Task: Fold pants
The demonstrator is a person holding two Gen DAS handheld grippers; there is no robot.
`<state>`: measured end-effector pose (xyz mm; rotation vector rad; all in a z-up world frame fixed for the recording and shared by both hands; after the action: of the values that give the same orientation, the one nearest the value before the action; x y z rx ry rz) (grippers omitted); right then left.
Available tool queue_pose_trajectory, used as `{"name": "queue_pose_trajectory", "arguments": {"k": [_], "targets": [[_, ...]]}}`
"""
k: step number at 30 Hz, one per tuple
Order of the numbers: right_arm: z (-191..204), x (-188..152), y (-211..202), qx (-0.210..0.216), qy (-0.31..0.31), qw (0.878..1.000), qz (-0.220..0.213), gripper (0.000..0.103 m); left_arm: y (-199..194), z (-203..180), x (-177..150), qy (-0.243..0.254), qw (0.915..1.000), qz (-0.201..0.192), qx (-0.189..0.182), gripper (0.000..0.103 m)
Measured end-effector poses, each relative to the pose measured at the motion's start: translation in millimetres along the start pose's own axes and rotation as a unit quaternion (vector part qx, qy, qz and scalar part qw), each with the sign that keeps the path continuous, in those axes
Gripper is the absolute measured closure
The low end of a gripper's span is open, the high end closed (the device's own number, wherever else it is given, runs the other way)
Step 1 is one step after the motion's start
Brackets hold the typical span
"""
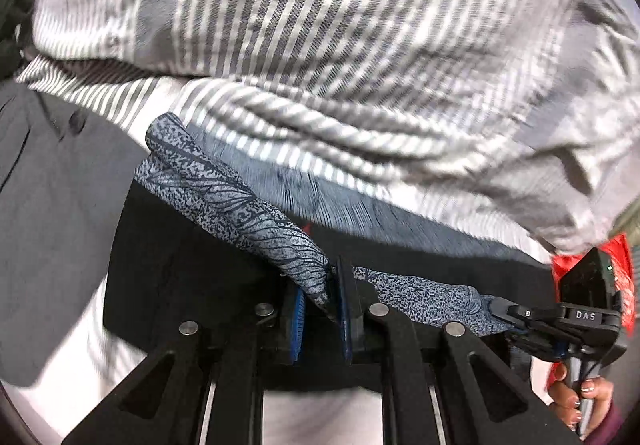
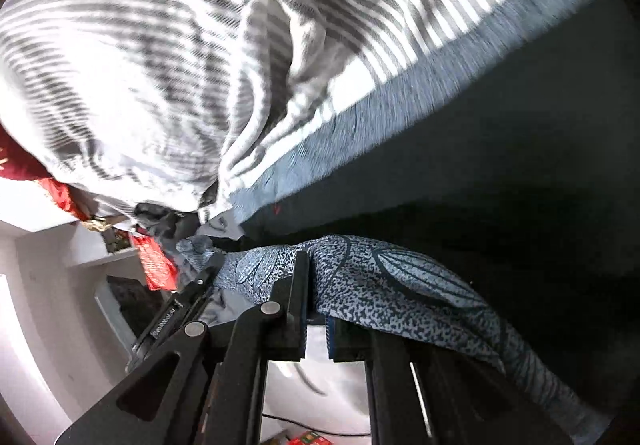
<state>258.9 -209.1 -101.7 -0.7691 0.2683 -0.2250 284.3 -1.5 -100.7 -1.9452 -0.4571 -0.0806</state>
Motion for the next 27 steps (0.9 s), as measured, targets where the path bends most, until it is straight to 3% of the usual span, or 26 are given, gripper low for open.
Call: {"name": "queue_pose_trajectory", "arguments": {"k": [6,10,13,15,16,17,19,24,27], "targets": [[-7,53,42,-0.052,-0.036,0.998,0.025,0.093,44,13,18,0.015,0.9977,0.009,0.065,0.087],[-22,63,69,-0.083,-0.05,0.994,0.048,0.093,60,15,21,0.022,0.9958,0.013,0.088,0.085],[-24,65,75,-0.075,-0.038,0.995,0.058,0.092,57,11,24,0.023,0.9944,0.007,0.103,0.085],[-18,65,72,-0.068,-0.043,0.995,0.065,0.084,46,6,29,0.025,0.993,-0.008,0.116,0.085],[-14,66,68,-0.064,-0.052,0.995,0.063,0.069,42,4,31,0.026,0.9923,-0.013,0.12,0.085],[-5,69,60,-0.056,-0.066,0.995,0.055,0.047,38,1,32,0.028,0.9918,-0.017,0.123,0.085],[12,76,40,-0.042,-0.086,0.995,0.029,0.022,28,-6,31,0.033,0.9908,-0.024,0.129,0.085],[24,74,-10,-0.03,-0.108,0.994,-0.011,0.022,12,-17,18,0.058,0.9864,-0.034,0.15,0.085],[12,54,-26,-0.057,-0.111,0.992,-0.019,0.022,19,-27,-4,0.069,0.9865,-0.004,0.149,0.085]]}}
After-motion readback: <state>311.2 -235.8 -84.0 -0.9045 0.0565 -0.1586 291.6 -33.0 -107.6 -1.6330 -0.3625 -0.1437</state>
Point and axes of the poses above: each gripper's, at about its wrist camera, not at the fingertips, and y roughly the way its jaws point, z to its left, x to its top, the point moved 10 cm from there along y, roughly the way its jaws point, and after that the axes turned 4 degrees about -x, right-handed, at the moved point
